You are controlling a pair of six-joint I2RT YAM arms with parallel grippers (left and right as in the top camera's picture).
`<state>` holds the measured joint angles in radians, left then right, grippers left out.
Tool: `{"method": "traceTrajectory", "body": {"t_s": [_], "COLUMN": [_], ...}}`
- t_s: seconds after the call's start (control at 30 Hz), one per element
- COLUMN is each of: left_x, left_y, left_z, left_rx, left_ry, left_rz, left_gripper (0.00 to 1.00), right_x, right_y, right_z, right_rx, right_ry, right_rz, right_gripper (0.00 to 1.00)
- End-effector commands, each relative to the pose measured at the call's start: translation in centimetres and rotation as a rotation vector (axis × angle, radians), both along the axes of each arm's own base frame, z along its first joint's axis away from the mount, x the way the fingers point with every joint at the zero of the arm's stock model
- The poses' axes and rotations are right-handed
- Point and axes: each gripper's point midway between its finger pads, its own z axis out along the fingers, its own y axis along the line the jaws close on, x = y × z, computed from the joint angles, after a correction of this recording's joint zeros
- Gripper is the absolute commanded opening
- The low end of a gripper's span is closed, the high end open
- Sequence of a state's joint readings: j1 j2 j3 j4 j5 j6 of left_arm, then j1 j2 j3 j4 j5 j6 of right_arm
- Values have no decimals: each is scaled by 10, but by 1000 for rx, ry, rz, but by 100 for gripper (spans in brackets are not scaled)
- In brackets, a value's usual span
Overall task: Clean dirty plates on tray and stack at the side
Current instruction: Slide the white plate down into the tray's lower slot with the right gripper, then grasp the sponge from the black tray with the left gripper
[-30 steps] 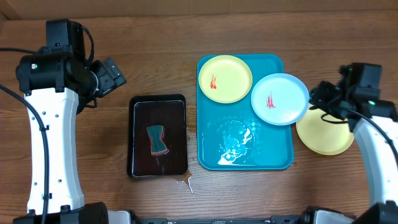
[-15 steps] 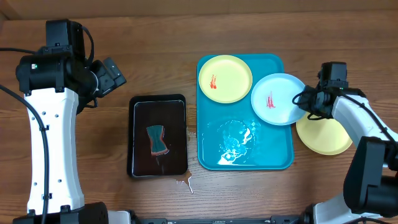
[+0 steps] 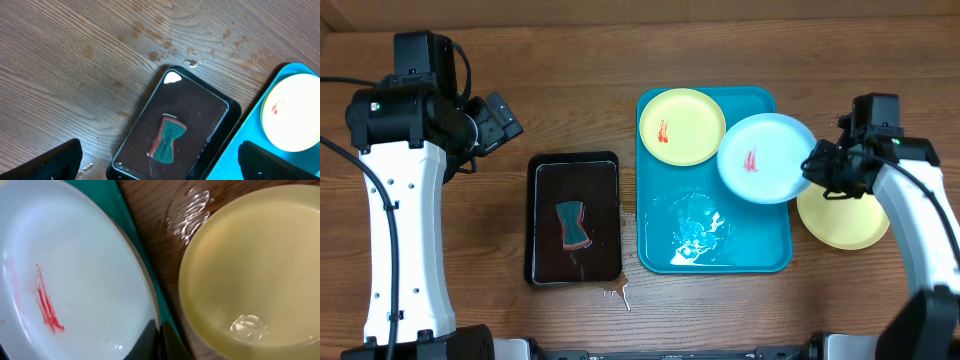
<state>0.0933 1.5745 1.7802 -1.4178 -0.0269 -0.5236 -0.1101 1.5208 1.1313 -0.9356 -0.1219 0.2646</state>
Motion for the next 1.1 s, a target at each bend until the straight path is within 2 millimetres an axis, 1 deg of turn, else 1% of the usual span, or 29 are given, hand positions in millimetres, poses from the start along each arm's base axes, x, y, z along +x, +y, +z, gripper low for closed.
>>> {"method": "traceTrajectory", "body": {"t_s": [0.0, 0.1, 0.23, 0.3, 0.37, 0.43, 0.5, 0.53, 0.57, 0.63, 0.67, 0.77, 0.83, 0.9, 0.93, 1.0, 1.07], "left_x": [1, 1, 1, 1, 1, 2, 2, 2, 2, -2, 0, -2, -6, -12, -16, -26, -34], "left_y": [3, 3, 3, 3, 3, -2, -10, -14, -20, -32, -37, -54, -66, -76, -77, -78, -83], "left_z": [10, 10, 10, 10, 10, 10, 10, 10, 11, 10, 11, 12, 8, -4, -11, -31, -53], "left_rx": [13, 13, 13, 13, 11, -15, -60, -82, -116, -179, -207, -257, -239, -178, -137, -58, -14], "left_ry": [-31, -31, -31, -31, -31, -34, -38, -40, -41, -24, -34, -30, -4, 51, 88, 173, 238], "left_rz": [1, 1, 1, 1, 1, 0, -16, -24, -38, -60, -73, -156, -247, -334, -345, -334, -310], "left_gripper": [100, 100, 100, 100, 100, 100, 100, 100, 100, 100, 100, 100, 99, 90, 87, 86, 85], "right_x": [-12, -31, -51, -58, -62, -63, -61, -59, -56, -48, -45, -38, -34, -31, -30, -31, -33], "right_y": [34, 55, 85, 94, 97, 94, 92, 92, 93, 94, 95, 92, 86, 86, 86, 86, 86], "right_z": [17, 1, -35, -53, -68, -80, -85, -85, -84, -76, -71, -50, -32, -13, -4, 11, 22], "right_rx": [101, 105, 104, 103, 87, 57, 45, 46, 47, 40, 37, 15, -17, -26, -28, -29, -25], "right_ry": [1, 74, 113, 121, 116, 104, 87, 76, 65, 28, 17, -18, -48, -91, -113, -147, -173], "right_rz": [78, 139, 236, 221, 188, 137, 105, 107, 109, 152, 165, 161, 151, 178, 191, 202, 202], "right_gripper": [4, 4, 4, 4, 4, 4, 4, 5, 13, 18, 22, 25, 26, 28, 29, 30, 31]}}
